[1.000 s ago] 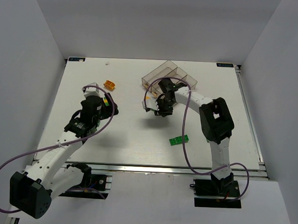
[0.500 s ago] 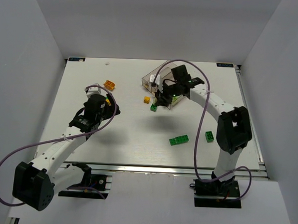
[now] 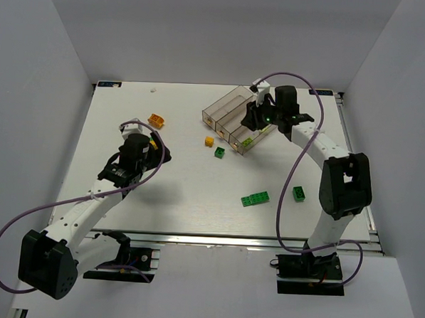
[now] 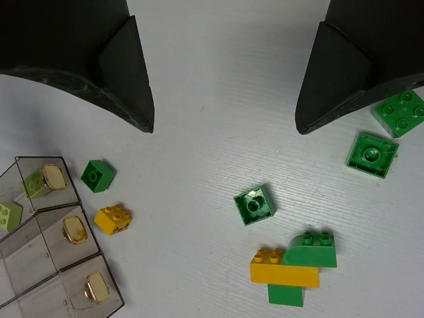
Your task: Sort the legos into containers by color
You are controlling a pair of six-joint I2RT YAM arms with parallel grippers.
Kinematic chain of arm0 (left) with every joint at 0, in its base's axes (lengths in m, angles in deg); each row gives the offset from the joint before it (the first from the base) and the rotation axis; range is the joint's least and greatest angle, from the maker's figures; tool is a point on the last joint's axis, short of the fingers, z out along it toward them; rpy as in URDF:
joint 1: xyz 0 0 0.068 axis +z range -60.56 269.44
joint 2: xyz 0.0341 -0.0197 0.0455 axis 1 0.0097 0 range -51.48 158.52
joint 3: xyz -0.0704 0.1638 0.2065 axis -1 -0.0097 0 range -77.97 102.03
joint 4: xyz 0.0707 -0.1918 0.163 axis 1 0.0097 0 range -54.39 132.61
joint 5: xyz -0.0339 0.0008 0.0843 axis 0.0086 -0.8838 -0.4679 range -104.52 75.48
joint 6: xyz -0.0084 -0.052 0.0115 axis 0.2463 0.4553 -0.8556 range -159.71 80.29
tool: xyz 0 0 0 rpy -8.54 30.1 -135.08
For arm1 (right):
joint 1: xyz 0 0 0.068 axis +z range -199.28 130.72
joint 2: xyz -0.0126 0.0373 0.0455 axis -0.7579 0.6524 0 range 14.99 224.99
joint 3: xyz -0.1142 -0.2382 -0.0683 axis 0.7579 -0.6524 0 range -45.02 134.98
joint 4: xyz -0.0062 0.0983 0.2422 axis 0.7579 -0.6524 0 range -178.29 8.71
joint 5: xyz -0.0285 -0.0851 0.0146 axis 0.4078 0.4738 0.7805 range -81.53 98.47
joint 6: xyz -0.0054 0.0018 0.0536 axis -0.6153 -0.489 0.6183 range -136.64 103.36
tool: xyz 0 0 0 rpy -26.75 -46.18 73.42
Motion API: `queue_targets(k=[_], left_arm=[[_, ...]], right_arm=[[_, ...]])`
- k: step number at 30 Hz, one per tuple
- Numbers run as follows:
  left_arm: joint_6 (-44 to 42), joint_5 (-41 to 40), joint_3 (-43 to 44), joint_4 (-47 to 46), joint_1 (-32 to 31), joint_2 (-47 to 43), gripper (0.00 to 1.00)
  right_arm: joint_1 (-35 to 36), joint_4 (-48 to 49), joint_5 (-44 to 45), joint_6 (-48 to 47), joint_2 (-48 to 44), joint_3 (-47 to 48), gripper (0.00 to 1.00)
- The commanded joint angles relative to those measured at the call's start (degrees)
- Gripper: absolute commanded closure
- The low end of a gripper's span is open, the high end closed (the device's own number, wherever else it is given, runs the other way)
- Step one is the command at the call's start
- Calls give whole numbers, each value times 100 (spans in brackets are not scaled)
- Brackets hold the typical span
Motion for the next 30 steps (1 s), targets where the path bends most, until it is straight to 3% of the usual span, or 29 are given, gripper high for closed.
queue_targets(k=[1,10,17,30], left_arm=[[69,35,54,-38,40,-81,4],[122,-9,1,33,58,-178,4],[140,-9,-43,33,67,-231,4],[96,52,80,68,119,-178,2]], right_arm=[[-22,490,341,493,157,2,99],[-66,420,464,397,509,72,83],[-110,376,421,230,596,11,51],[-197,-1,-123,-357,439,204,26]])
